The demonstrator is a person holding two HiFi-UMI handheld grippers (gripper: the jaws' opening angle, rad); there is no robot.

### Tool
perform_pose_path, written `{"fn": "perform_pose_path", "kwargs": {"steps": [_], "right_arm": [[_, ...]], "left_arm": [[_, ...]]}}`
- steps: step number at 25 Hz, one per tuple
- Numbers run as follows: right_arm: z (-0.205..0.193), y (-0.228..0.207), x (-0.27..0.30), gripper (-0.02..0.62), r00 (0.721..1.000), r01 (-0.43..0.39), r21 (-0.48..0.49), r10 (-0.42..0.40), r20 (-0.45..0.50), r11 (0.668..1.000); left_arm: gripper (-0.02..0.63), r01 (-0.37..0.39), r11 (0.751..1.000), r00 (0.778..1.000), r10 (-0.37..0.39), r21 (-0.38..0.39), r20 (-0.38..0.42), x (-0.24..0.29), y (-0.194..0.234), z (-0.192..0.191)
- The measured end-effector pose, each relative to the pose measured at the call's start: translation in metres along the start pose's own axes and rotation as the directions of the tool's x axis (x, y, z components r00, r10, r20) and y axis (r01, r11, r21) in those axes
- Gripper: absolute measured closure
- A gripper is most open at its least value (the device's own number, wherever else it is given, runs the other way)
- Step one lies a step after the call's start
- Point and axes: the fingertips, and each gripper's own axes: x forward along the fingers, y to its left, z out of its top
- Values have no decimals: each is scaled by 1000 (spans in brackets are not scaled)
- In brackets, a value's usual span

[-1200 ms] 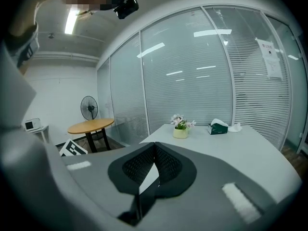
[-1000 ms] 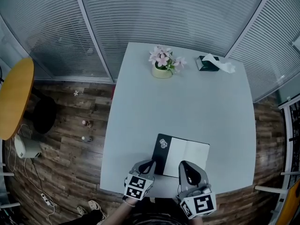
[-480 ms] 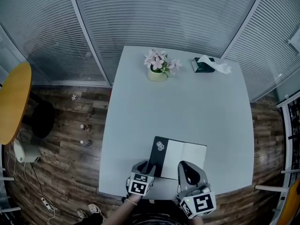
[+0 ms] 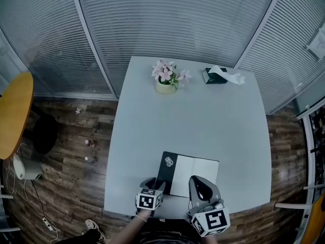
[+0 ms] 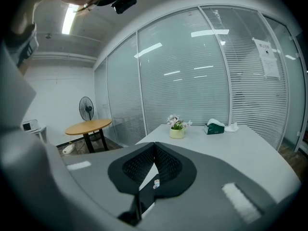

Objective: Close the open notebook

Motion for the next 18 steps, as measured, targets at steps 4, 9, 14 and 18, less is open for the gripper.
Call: {"fn": "perform_pose_path", "kwargs": {"steps": [4,9,14,18], "right_arm": [[1,-3,-3,592,1000,3,19,-3,9,1000],[0,-5,-5,592,1000,-6,33,6,12,999],[0,-7,-10,592,1000,-6,33,5,13,999],[3,-9,-12,592,999,-4,49,2,34,999]], "left_arm": [[428,44,999,999,-44,-33,-16,2,-3,2],[428,66,993,998,-67,-95,-1,1,-2,3],[433,81,992,997,-80,-97,12,-6,-3,6],[459,101,990,994,-96,-99,51,-18,-7,14]]}}
